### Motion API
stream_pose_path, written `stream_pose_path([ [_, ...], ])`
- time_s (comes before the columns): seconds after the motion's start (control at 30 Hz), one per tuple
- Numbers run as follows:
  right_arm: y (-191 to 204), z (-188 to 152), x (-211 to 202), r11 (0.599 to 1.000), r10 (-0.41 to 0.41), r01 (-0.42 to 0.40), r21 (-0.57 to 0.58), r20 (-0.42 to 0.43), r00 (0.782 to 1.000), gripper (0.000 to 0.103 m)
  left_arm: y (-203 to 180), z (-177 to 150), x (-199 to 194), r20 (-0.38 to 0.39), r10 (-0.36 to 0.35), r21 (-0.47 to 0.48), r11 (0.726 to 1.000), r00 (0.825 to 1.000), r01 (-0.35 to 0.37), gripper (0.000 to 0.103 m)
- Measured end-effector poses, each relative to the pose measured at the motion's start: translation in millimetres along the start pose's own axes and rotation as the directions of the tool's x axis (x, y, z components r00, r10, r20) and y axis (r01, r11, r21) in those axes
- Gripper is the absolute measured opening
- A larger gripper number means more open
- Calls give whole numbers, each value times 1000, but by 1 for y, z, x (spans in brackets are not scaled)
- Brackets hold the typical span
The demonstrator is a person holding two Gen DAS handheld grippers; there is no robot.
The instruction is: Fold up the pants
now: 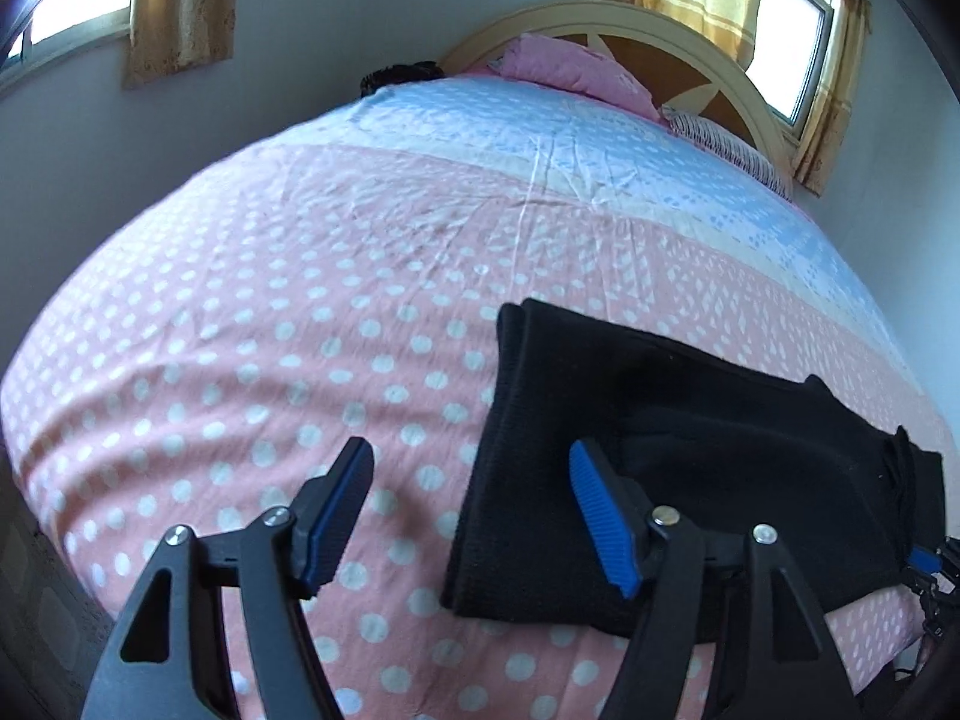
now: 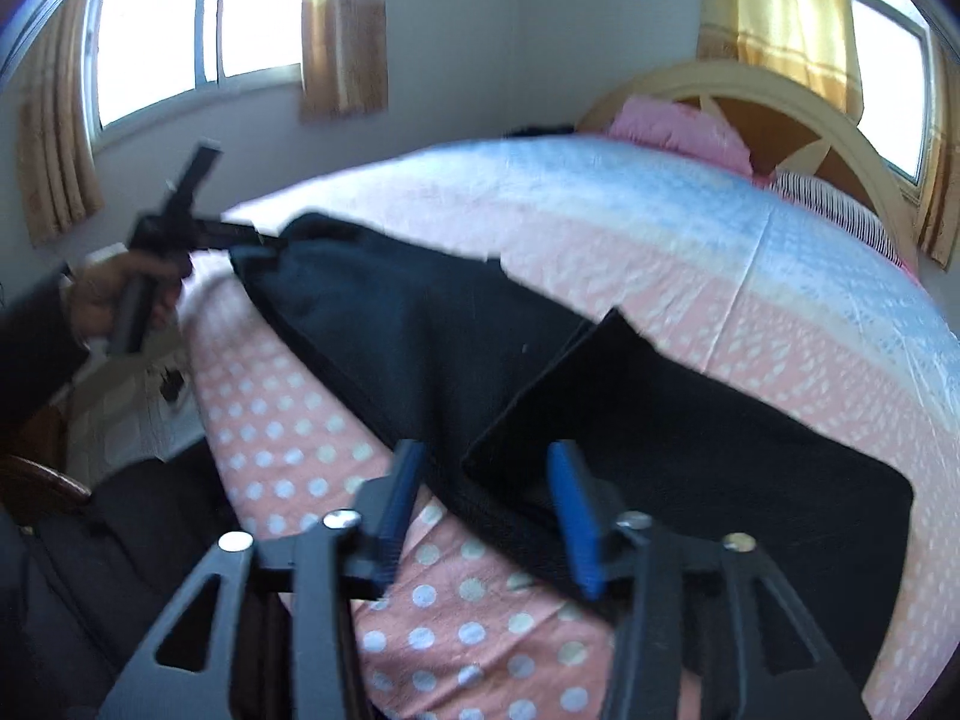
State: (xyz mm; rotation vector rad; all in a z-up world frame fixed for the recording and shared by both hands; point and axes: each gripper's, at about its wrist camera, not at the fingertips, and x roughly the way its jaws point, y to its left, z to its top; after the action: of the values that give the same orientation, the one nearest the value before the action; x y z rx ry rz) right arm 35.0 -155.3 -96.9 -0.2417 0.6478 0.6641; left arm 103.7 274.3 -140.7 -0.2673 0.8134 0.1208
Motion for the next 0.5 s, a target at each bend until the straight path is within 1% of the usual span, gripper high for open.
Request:
stream_pose_path([
  [0.03,-2,0,-4,1000,-3,3,7,10,1000,49,2,-2,4,-13,-16,-14,1000,1000,16,70],
  [0.07,-4,0,-8,1000,-5,4,15,21,1000,49,4,-3,5,-1,-22,-25,999,1000,22,71],
  [0.17,-7,-1,-15,999,-13,11,40,48,999,49,2,-3,4,7,-32,-18,999,999,32,71],
  [0.27,-11,-4,-13,998,-8,4,70,57,998,49,6,-4,4,10,-80,-41,996,997,80,70],
  [0.33,-10,-5,-11,997,-4,0,73,54,999,49,3,-4,5,4,-110,-34,993,994,110,64],
  [0.4,-8,-5,-11,998,-7,3,62,58,998,49,-3,-4,6,-14,-146,-25,989,989,146,48],
  [0.43,-8,-5,-12,998,-10,6,59,63,998,49,-7,-4,7,-24,-151,-22,988,988,151,48],
  [0.5,-10,-3,-17,998,-19,14,62,81,997,49,-11,-4,8,-33,-133,-7,991,991,133,48],
])
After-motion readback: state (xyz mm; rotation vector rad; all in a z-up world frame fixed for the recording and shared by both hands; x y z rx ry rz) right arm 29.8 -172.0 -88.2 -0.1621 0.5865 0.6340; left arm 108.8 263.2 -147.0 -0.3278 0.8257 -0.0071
